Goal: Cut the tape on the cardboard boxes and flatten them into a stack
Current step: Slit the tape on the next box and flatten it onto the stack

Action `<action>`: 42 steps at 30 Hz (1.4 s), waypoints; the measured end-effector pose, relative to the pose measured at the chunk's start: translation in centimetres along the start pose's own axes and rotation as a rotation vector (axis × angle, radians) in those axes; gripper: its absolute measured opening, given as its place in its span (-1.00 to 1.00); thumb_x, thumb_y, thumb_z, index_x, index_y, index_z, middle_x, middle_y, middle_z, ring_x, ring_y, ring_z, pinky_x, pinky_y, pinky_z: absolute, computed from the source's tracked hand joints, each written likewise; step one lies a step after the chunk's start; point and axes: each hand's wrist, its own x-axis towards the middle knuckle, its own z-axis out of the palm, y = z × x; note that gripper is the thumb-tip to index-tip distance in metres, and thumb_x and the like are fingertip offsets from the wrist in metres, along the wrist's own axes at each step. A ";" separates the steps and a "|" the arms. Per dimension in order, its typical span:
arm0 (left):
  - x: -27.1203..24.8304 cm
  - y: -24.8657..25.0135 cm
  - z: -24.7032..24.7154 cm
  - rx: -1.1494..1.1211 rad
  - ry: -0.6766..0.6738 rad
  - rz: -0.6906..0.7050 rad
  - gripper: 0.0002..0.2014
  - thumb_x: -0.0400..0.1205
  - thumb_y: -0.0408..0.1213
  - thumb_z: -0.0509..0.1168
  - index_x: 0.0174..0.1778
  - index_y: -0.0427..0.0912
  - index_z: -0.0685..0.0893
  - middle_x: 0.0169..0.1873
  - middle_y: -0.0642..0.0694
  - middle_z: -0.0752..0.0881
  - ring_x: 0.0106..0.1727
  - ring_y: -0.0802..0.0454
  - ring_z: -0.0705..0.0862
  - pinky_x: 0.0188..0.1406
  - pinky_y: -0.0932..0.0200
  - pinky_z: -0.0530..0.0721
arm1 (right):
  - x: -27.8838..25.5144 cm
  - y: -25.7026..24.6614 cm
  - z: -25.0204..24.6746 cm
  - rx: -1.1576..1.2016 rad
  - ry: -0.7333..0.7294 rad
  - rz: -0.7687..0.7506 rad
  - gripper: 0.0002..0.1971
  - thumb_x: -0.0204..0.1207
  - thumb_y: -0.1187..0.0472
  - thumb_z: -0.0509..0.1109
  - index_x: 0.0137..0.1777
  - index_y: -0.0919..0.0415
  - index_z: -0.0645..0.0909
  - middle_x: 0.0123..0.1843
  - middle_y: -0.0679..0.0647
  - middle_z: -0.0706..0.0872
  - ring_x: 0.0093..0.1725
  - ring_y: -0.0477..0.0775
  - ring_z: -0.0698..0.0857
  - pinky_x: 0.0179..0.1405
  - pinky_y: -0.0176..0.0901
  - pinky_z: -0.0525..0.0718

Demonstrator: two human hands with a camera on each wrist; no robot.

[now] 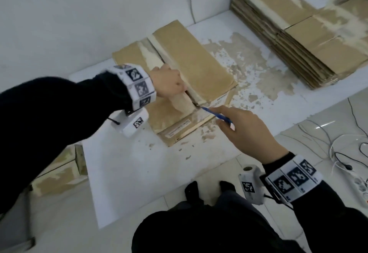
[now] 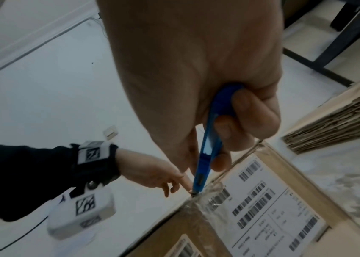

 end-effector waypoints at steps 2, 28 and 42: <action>0.8 1.3 -1.0 -0.290 -0.104 -0.171 -0.62 0.81 -0.24 -0.05 0.50 -0.18 0.46 0.45 -0.19 0.46 0.43 -0.23 0.42 0.38 -0.01 0.42 | -0.1 0.0 -0.1 -0.020 0.007 -0.047 -0.70 0.69 0.10 0.16 0.37 -0.02 0.56 -0.26 0.01 0.60 -0.35 0.07 0.57 -0.46 -0.01 0.55; -1.5 4.6 2.7 -0.830 0.275 -0.439 -0.74 0.61 -0.25 0.37 -0.32 -0.13 0.44 -0.37 -0.06 0.57 -0.26 0.00 0.50 -0.25 0.23 0.38 | 3.0 9.7 -10.3 0.344 -0.019 -0.072 -0.86 0.67 0.14 0.23 0.16 -0.04 0.55 -0.32 -0.03 0.65 -0.48 -0.17 0.53 -0.53 -0.43 0.42; -4.5 3.2 2.1 -0.304 0.038 -0.409 -0.11 0.41 0.22 0.44 0.60 -0.03 0.28 0.38 -0.10 0.48 0.38 -0.13 0.47 0.37 -0.03 0.45 | 5.7 6.7 -3.0 1.046 -0.320 0.315 -0.86 0.75 0.19 0.01 0.12 0.23 0.36 0.08 0.20 0.61 0.06 0.12 0.70 -0.10 0.08 0.79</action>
